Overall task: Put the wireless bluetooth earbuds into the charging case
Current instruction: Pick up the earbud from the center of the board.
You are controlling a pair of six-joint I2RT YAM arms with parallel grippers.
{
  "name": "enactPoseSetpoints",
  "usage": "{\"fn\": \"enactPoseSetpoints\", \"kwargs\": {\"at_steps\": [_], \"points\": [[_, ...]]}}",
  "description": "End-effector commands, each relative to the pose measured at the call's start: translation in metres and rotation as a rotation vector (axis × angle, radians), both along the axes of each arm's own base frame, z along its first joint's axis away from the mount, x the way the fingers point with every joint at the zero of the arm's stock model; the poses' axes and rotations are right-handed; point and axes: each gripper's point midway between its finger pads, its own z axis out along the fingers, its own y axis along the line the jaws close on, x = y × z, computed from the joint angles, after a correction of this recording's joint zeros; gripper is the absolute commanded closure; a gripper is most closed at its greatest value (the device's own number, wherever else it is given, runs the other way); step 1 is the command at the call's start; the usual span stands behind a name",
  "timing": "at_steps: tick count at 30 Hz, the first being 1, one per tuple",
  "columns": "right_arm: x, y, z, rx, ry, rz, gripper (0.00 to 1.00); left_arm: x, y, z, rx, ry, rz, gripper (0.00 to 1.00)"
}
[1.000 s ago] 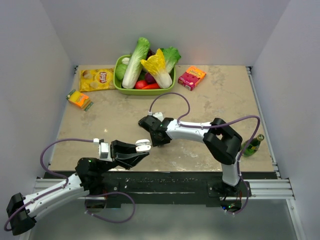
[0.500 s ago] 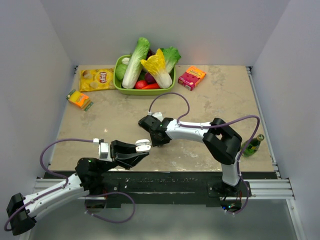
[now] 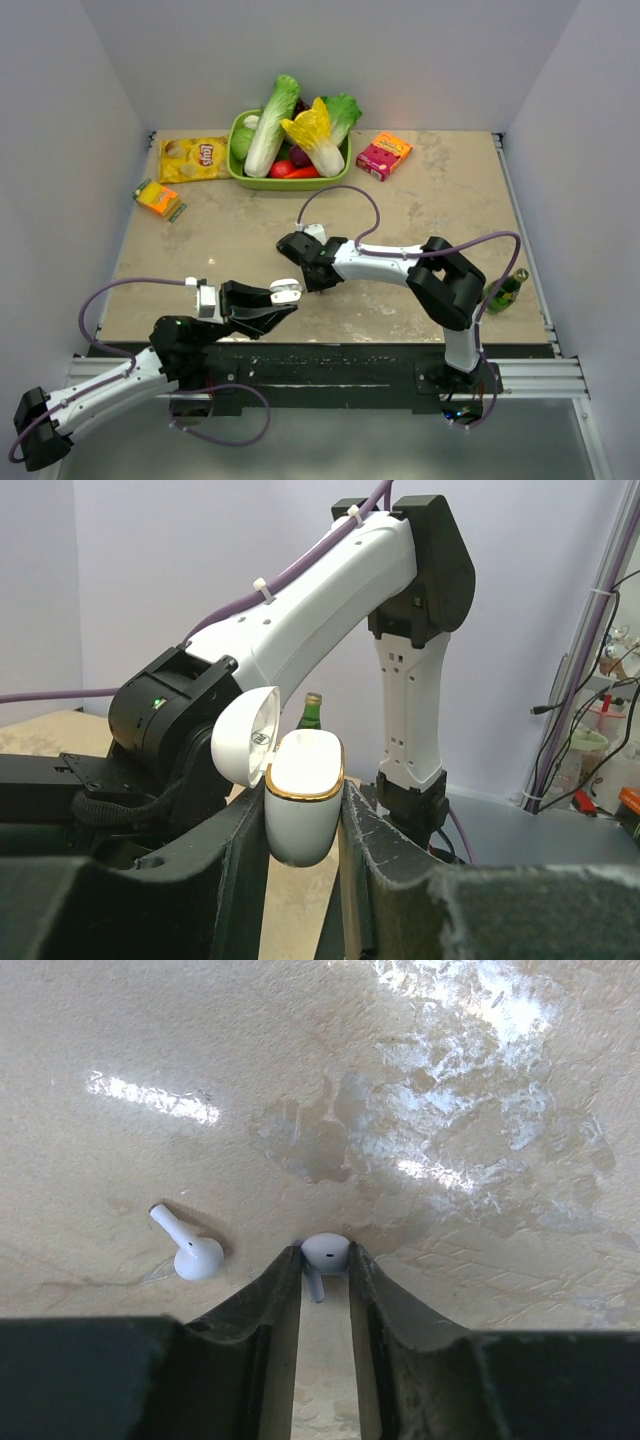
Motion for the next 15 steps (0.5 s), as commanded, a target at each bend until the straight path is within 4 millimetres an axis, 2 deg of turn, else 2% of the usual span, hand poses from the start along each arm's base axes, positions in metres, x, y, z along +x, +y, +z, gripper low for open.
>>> {"fn": "enactPoseSetpoints", "kwargs": {"at_steps": [1,6,7,15], "points": [[-0.038,-0.042,-0.066,-0.164,0.163,-0.008,0.81,0.000,-0.005,-0.083,0.130,0.099,-0.015,1.00],[-0.038,-0.041,-0.063,-0.153,0.154,-0.008,0.94,0.001,-0.005,-0.084,0.134,0.104,-0.011,1.00],[-0.036,-0.040,-0.060,-0.142,0.149,-0.009,1.00,0.001,-0.005,-0.083,0.133,0.102,-0.009,1.00],[-0.025,-0.034,-0.031,-0.089,0.062,-0.017,1.00,0.003,-0.005,-0.081,0.133,0.107,-0.001,1.00]]}}
